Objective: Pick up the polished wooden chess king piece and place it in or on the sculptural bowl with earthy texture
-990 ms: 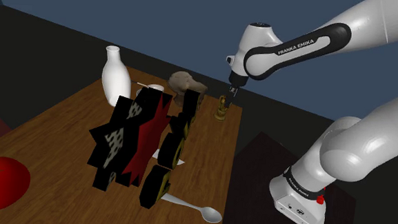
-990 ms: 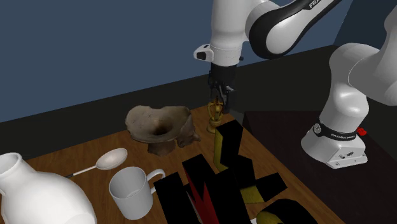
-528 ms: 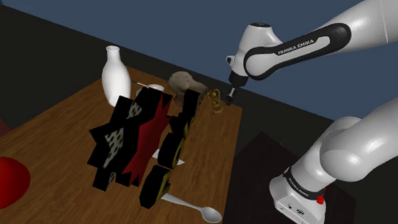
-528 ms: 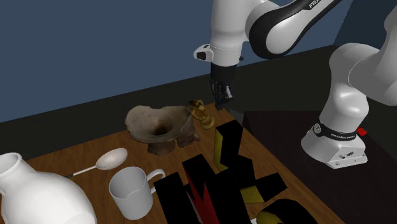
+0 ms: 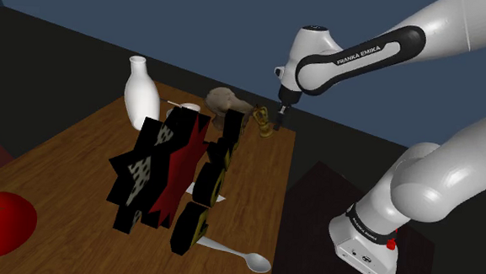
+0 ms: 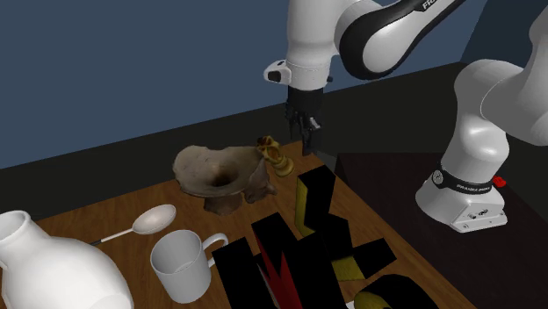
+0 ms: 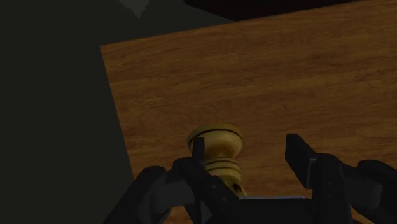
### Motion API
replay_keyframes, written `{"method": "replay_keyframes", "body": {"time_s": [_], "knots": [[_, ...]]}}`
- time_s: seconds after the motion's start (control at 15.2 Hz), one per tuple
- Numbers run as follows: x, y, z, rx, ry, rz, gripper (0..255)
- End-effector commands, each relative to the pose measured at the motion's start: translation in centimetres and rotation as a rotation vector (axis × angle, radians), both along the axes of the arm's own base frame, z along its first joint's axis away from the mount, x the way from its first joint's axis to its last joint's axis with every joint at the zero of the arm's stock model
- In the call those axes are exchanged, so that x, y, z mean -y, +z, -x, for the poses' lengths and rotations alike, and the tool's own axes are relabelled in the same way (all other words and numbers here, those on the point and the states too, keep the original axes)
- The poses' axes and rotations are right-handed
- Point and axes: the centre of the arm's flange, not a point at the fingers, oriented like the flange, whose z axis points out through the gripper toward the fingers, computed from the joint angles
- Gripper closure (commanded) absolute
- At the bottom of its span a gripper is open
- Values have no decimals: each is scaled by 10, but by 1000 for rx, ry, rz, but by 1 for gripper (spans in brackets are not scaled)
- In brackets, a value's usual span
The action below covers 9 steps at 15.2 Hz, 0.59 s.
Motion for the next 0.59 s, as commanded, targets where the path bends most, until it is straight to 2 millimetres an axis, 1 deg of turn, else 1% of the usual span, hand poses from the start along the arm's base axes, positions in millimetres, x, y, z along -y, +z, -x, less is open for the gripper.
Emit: {"method": "replay_keyframes", "body": {"time_s": [0.0, 0.33, 0.53], "knots": [[-4, 8, -26, -49, 45, 22, 0], [-27, 25, -108, -206, 194, 94, 0], [-25, 10, -105, -206, 194, 94, 0]]}}
